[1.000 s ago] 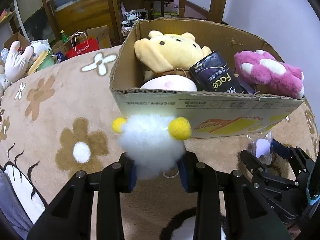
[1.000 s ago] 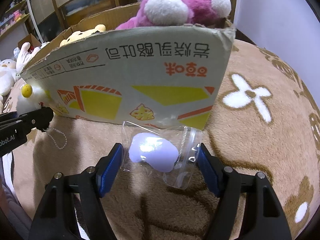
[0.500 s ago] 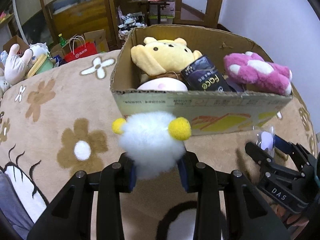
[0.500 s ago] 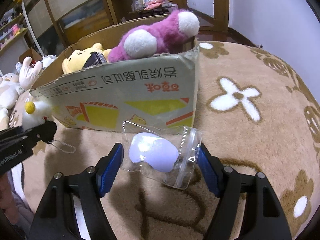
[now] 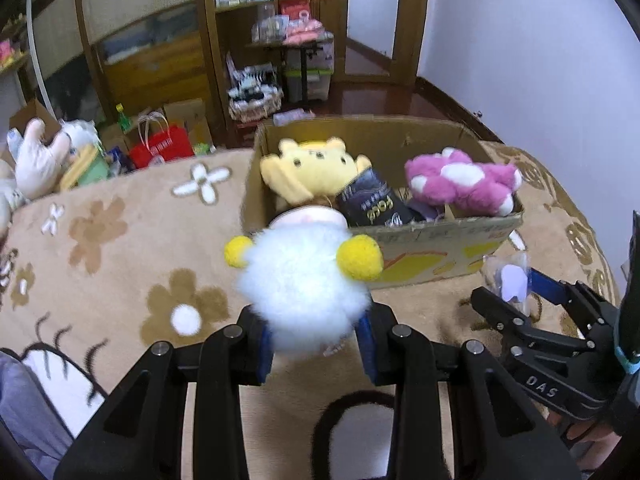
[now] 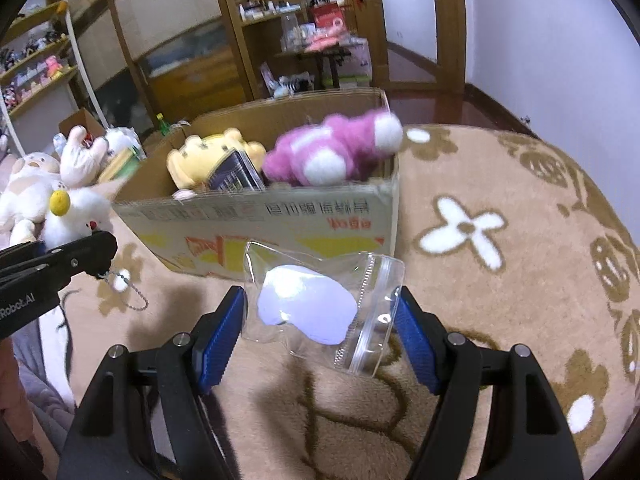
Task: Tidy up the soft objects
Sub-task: 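Lift the pompom toy and clear bag over the box with both tools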
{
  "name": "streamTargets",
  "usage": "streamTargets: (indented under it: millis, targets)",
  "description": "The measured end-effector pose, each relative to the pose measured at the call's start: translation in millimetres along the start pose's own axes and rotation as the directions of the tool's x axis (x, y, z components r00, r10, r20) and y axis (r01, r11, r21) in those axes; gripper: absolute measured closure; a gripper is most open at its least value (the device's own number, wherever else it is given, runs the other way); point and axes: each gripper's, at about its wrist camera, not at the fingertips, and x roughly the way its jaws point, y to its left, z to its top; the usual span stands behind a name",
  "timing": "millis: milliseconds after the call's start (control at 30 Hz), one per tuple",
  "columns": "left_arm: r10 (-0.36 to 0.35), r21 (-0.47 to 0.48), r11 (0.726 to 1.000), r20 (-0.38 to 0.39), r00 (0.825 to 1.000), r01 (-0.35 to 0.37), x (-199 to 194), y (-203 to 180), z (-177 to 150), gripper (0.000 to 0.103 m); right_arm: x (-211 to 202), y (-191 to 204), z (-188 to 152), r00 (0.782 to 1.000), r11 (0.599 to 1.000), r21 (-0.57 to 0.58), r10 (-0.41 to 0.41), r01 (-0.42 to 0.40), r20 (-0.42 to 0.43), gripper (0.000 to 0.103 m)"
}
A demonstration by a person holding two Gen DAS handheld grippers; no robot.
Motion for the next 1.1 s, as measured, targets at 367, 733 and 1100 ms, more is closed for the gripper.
streamTargets:
  millis: [367, 733, 1100]
  targets:
    - [0.003, 0.001, 1.0, 0.129, 0.992, -0.003, -39, 5, 19, 0.07, -50, 17, 27, 0.988, 0.997, -0.049, 0.058, -0.051, 0.145, 0.025]
    - [-0.015, 0.0, 1.0, 0.235, 0.972, 0.016, -37, 7, 61, 0.07, -52, 30, 64, 0.967, 0.992, -0.119, 0.068, -0.04, 0.244, 0.025]
    - [-0.002, 0.042, 0.999, 0.23, 0.973, -0.008, -6, 13, 95, 0.07, -27, 33, 101, 0.954, 0.988, -0.152, 0.078, -0.034, 0.288, 0.025]
